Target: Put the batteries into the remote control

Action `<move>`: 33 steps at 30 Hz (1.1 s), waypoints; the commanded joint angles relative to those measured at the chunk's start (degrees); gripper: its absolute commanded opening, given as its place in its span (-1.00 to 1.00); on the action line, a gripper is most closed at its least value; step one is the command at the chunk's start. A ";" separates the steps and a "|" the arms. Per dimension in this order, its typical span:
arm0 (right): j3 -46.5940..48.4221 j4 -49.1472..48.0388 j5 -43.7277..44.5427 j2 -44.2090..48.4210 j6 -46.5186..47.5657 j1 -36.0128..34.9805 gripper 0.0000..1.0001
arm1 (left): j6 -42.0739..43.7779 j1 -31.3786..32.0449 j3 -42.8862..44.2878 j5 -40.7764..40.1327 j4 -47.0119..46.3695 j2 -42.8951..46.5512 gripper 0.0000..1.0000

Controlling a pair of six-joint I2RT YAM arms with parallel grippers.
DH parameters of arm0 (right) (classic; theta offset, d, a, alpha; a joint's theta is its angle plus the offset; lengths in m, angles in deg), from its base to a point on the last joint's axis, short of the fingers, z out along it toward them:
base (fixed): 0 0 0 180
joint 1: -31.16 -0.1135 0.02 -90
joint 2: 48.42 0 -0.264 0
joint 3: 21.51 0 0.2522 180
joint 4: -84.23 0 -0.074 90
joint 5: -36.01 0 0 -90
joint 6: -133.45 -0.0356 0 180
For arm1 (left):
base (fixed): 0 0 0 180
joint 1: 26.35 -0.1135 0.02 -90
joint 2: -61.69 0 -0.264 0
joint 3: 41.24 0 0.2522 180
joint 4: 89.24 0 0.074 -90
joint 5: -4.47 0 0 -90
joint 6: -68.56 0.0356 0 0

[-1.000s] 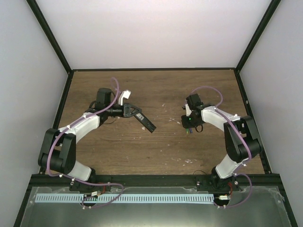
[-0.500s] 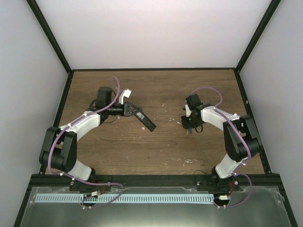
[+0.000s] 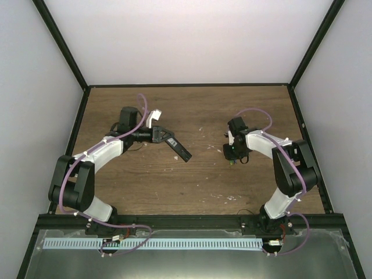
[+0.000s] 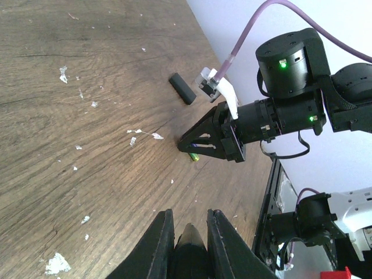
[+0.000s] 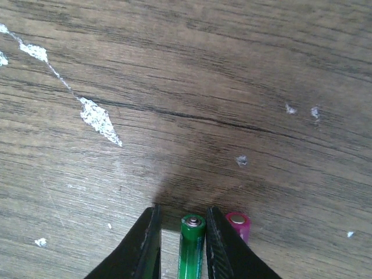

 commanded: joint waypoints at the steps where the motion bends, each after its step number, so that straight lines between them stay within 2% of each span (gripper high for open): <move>1: 1.05 1.15 0.08 -1.32 -0.61 -0.53 -0.65 | 1.13 0.10 1.50 0.42 0.27 -0.32 -1.00; 10: 1.67 2.05 0.65 -1.02 0.42 -0.52 -0.82 | -1.76 0.10 0.35 2.36 -3.61 -0.66 -1.00; 16: 1.85 1.41 -2.09 0.24 1.47 -0.47 -0.98 | -2.05 0.10 -0.12 2.40 -4.07 -0.42 -1.00; 20: 2.61 0.01 -5.22 1.81 3.22 -0.76 -0.99 | -3.50 0.10 -1.48 2.67 -5.83 -0.40 -1.00; 26: 3.56 -5.64 -16.46 8.50 5.53 -1.06 -0.99 | -8.43 0.10 -4.59 3.78 -12.85 -0.40 -1.00; 33: 5.89 -14.16 -32.45 17.19 7.13 -1.57 -0.99 | -10.75 0.16 -5.30 5.76 -15.96 -0.55 -1.00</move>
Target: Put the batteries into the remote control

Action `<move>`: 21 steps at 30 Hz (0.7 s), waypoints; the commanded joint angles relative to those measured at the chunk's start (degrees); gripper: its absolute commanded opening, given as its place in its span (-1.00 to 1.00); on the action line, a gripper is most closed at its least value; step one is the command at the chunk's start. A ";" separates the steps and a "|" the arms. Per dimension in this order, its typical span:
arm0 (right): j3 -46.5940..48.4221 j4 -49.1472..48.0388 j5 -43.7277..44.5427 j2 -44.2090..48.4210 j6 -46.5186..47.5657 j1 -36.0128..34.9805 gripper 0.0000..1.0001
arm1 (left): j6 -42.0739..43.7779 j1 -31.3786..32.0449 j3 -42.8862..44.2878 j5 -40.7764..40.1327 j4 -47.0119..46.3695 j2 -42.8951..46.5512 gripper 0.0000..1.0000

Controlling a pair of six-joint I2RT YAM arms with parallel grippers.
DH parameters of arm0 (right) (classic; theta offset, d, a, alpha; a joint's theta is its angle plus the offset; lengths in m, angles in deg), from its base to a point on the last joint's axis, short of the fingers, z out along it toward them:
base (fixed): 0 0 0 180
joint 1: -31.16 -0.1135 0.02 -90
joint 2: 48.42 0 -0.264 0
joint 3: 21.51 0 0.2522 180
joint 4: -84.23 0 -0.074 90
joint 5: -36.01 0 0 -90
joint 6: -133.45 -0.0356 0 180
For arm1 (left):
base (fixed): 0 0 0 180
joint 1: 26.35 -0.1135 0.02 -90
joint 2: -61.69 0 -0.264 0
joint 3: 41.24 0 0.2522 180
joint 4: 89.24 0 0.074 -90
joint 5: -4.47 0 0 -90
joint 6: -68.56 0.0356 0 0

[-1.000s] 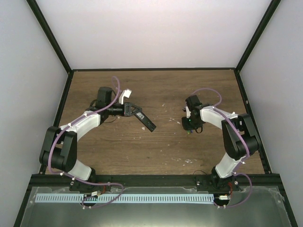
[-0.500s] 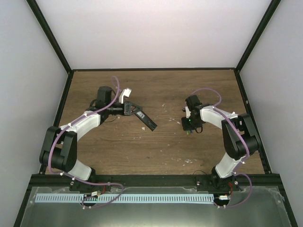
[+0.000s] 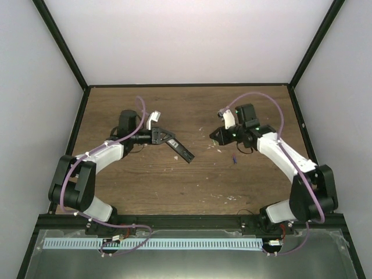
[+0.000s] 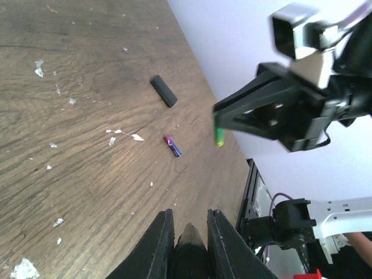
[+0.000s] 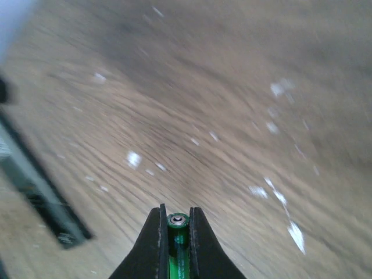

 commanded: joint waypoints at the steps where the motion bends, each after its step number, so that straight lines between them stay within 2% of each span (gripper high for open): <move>1: 3.97 -7.39 -13.08 4.33 2.60 -1.30 -0.99 | -3.01 0.18 -0.51 3.51 -6.47 -0.70 -1.00; 4: 3.63 -9.90 -16.20 5.40 4.15 -3.30 -0.99 | -6.48 0.42 -0.77 5.33 -11.53 -1.36 -1.00; 7: 2.59 -11.87 -18.76 5.70 5.75 -5.47 -0.99 | -7.74 1.16 0.21 5.91 -11.95 -1.48 -1.00; 14: -1.32 -17.30 -23.01 7.50 7.95 -8.51 -0.99 | -17.54 1.55 0.74 8.70 -21.35 -2.05 -1.00; 21: -2.86 -17.84 -25.10 8.64 10.62 -10.04 -0.99 | -19.51 1.84 2.47 9.74 -19.97 -2.17 -1.00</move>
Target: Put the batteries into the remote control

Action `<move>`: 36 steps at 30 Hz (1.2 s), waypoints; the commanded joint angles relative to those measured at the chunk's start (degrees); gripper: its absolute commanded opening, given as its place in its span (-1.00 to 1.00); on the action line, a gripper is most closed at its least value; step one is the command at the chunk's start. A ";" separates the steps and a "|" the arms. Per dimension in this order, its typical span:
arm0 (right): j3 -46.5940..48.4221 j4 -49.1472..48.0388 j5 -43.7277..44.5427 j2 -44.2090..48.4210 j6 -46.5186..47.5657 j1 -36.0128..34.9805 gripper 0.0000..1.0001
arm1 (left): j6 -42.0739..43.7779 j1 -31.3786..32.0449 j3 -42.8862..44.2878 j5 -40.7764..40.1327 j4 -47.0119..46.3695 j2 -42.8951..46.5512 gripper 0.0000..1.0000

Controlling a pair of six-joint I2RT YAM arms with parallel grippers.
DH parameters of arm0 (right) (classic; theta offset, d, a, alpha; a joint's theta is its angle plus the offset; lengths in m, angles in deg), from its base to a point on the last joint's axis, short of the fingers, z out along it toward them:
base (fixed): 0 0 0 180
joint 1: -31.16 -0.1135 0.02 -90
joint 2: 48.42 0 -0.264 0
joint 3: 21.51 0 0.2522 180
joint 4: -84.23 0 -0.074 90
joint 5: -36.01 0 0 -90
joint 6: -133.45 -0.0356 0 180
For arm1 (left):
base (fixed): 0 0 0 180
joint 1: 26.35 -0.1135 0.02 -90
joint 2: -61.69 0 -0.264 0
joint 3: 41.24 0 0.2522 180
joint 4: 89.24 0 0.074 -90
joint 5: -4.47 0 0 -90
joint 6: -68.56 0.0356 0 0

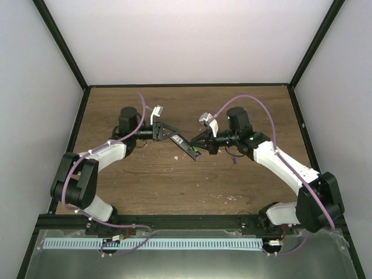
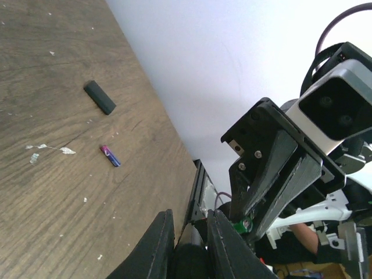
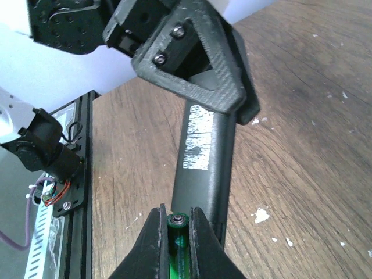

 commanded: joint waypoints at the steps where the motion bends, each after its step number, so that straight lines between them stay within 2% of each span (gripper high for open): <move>1: -0.45 -2.10 -3.02 2.16 2.79 -1.37 -0.99 | -2.15 0.48 2.39 2.17 -2.09 -0.50 -1.00; 7: -0.70 -1.24 -3.05 1.86 3.79 -2.56 -0.99 | -2.29 0.82 3.59 2.37 -0.99 -0.66 -1.00; 22: -0.82 1.24 3.46 2.92 6.55 -3.75 -0.99 | 0.53 1.28 4.89 3.46 3.14 -0.46 -1.00; 36: -2.16 1.29 1.65 3.03 6.09 -3.74 -0.99 | -0.03 1.29 4.93 2.30 2.28 -0.22 -1.00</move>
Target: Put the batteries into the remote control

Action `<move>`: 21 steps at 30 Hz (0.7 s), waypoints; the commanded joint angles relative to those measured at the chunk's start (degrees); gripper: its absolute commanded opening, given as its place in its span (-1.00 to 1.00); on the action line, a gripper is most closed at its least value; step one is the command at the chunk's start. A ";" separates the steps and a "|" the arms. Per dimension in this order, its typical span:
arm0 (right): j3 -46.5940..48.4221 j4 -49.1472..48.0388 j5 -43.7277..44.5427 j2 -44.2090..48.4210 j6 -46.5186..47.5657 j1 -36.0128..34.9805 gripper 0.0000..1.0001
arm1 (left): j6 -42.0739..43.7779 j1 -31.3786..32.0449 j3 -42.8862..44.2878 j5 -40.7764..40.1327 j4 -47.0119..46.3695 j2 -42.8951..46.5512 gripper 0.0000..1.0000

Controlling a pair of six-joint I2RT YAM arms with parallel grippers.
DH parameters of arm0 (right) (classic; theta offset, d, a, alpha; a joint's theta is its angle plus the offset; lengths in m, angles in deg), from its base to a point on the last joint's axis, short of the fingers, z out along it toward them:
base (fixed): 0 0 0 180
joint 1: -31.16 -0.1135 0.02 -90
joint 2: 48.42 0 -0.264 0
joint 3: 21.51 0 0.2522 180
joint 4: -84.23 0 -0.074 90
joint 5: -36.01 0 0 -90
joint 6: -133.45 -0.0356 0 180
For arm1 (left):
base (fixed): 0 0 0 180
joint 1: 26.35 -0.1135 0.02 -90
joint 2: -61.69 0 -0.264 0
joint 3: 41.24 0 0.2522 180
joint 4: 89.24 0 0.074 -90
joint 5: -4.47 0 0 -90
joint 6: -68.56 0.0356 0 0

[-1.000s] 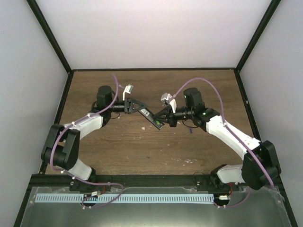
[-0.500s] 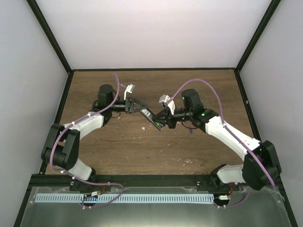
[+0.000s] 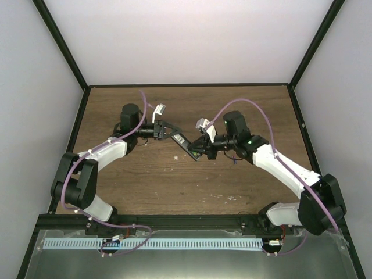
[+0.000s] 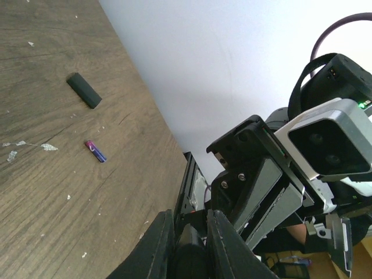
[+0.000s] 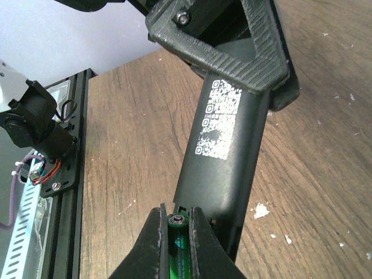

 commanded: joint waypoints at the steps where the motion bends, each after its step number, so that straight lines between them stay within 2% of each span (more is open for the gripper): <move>1: -0.73 0.30 -1.33 1.44 -0.13 -0.55 -0.99 | 0.55 0.20 1.61 -0.19 -1.48 -0.15 -1.00; 8: -1.98 -0.73 -1.51 1.82 -0.90 -0.60 -0.99 | -1.38 0.20 1.33 -0.83 -4.07 -0.51 -1.00; 21: -2.07 -0.13 -0.42 1.66 -0.66 -0.61 -0.85 | -1.73 0.20 1.26 -0.56 -4.73 -0.55 -1.00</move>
